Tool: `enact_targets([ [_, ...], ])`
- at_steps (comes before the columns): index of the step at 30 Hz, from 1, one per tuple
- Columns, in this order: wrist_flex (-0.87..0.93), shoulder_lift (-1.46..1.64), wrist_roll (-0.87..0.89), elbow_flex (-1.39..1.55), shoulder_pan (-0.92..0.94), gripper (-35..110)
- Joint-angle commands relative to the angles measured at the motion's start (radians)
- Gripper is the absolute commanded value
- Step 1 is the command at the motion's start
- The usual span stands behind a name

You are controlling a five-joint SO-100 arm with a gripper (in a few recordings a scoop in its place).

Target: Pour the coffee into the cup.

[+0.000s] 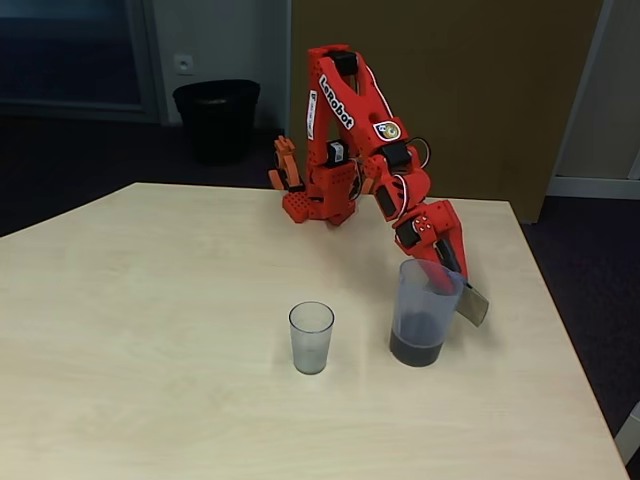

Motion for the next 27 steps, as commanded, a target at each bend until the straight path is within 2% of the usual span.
enact_targets([
  [1,0.043,0.074,-0.014,0.008,0.009,0],
  [13,0.235,0.170,-0.049,-0.058,0.037,0],
  [19,0.362,0.176,0.003,-0.141,0.038,0],
  [27,0.382,0.173,0.029,-0.181,0.043,0],
])
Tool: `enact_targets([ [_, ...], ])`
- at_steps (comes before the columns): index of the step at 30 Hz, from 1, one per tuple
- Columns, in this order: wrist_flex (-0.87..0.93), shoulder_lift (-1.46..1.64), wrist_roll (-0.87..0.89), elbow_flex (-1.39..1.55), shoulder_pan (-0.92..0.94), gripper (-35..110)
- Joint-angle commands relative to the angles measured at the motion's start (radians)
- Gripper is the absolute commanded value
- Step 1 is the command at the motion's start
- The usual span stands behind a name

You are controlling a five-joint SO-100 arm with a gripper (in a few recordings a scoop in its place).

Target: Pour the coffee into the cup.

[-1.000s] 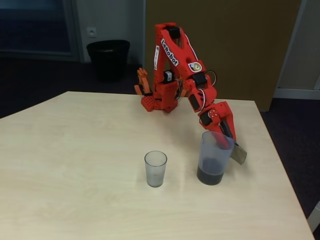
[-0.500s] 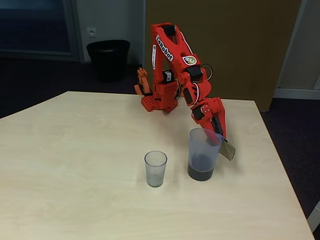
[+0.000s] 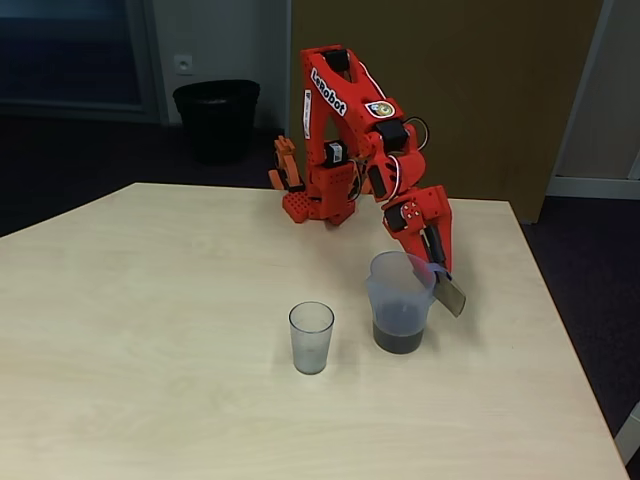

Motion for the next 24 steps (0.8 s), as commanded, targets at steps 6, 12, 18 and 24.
enact_targets([
  [6,0.038,0.048,-0.008,-0.077,0.025,0],
  [12,0.083,0.052,-0.009,-0.114,0.038,0],
  [18,0.115,0.064,0.023,-0.133,0.048,0],
  [24,0.115,0.071,0.069,-0.135,0.049,0],
])
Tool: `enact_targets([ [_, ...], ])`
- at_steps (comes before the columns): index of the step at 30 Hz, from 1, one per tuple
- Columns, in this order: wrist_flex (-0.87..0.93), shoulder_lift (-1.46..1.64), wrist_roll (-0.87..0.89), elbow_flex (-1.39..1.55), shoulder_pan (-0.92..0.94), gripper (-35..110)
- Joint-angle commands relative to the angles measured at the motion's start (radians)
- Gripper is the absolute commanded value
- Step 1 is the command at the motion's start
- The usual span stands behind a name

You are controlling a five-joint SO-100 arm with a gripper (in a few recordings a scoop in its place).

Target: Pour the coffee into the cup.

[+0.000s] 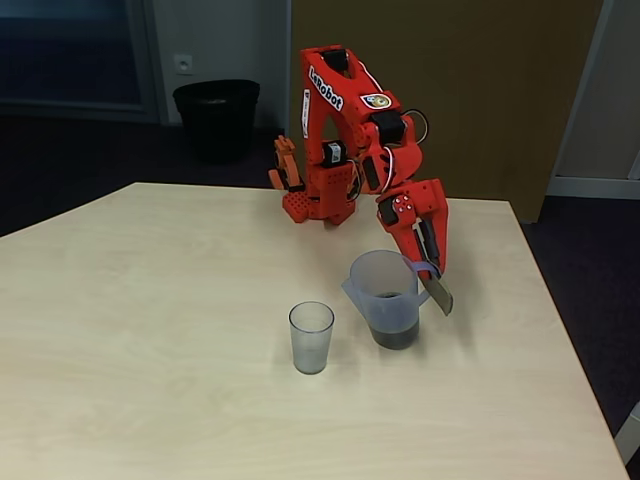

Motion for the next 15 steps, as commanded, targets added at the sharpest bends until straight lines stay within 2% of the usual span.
enact_targets([
  [1,0.020,0.066,0.025,-0.051,-0.003,0],
  [15,0.077,0.057,0.078,-0.129,0.014,0],
])
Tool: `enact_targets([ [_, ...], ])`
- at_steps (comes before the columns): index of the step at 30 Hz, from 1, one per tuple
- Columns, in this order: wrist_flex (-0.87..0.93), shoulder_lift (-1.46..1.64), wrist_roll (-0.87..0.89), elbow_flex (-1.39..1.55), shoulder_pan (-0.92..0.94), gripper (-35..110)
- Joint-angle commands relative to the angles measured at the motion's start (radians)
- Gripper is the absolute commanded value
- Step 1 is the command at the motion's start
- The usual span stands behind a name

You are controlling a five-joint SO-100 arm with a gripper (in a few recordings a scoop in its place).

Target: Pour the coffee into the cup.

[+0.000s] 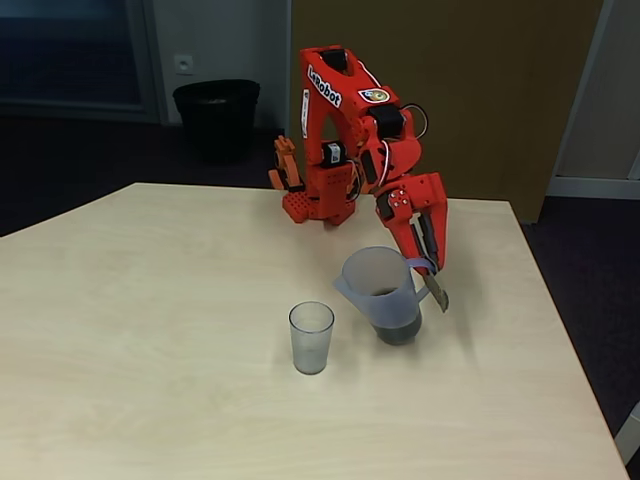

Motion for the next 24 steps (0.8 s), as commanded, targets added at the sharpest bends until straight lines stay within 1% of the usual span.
enact_targets([
  [1,0.029,0.034,0.015,-0.075,-0.002,0],
  [12,0.031,0.000,0.018,-0.124,0.017,0],
  [24,-0.032,-0.041,0.115,-0.127,0.031,0],
])
